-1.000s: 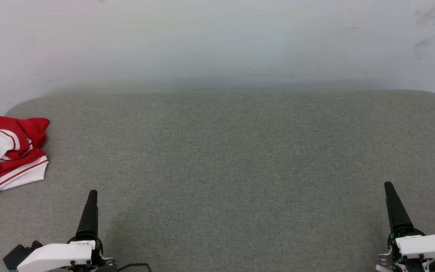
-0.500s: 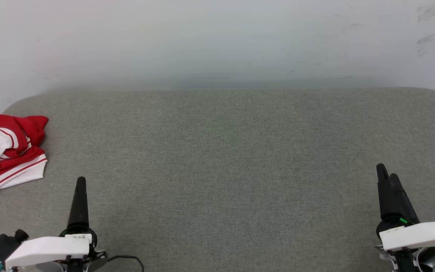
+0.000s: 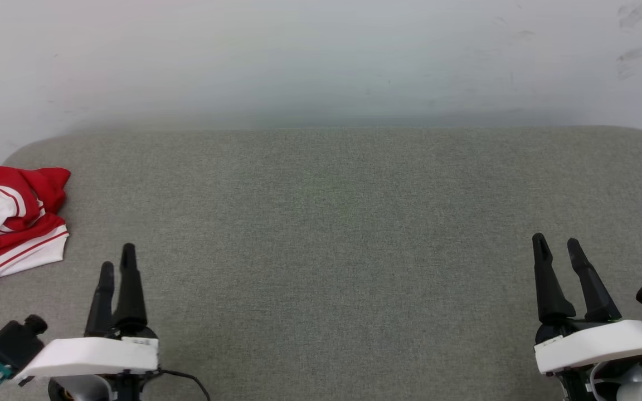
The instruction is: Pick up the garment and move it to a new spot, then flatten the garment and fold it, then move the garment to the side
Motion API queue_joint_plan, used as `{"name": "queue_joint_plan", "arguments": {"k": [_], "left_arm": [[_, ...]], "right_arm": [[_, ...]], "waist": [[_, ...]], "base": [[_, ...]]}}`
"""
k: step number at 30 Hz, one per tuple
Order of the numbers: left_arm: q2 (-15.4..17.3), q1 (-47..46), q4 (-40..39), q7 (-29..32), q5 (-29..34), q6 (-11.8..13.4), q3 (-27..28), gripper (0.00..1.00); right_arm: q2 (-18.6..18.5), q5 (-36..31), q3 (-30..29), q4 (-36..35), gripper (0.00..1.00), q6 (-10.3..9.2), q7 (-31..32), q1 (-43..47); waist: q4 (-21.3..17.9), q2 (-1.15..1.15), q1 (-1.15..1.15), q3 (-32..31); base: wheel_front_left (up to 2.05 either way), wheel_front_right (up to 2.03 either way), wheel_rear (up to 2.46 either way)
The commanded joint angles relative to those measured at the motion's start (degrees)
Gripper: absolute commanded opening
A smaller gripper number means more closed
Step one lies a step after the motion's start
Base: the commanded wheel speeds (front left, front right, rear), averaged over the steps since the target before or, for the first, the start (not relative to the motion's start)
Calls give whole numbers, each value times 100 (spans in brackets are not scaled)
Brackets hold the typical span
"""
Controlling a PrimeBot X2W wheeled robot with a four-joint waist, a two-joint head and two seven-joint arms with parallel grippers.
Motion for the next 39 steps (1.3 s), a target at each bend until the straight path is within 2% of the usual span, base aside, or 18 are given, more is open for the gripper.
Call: {"name": "queue_joint_plan", "arguments": {"k": [1,9,13,24,32,39], "left_arm": [[24,10,-115,-46,210,34,-64,100],[26,83,-379,-182,1485,299,-589,100],[27,110,-526,-239,1920,412,-809,100],[100,218,-368,-397,2880,545,-1235,100],[103,237,-103,-504,3164,419,-1373,100],[146,218,-69,-594,3682,593,-1509,100]], "right_arm": [[1,-199,16,-81,100,1,-51,-2],[1,-1015,88,-84,100,1,-184,39],[2,-1344,100,-119,100,1,-243,35],[3,-2150,107,-120,100,0,-404,94],[4,-2695,111,-99,100,0,-513,132],[5,-3078,180,-136,100,0,-597,150]], "waist": [[1,0,0,1],[0,0,0,14],[-4,0,0,28],[-6,0,0,28],[-8,0,0,26],[-17,0,0,33]], "base": [[0,0,0],[0,0,0],[0,0,0],[0,0,0],[0,0,0],[0,0,0]]}}
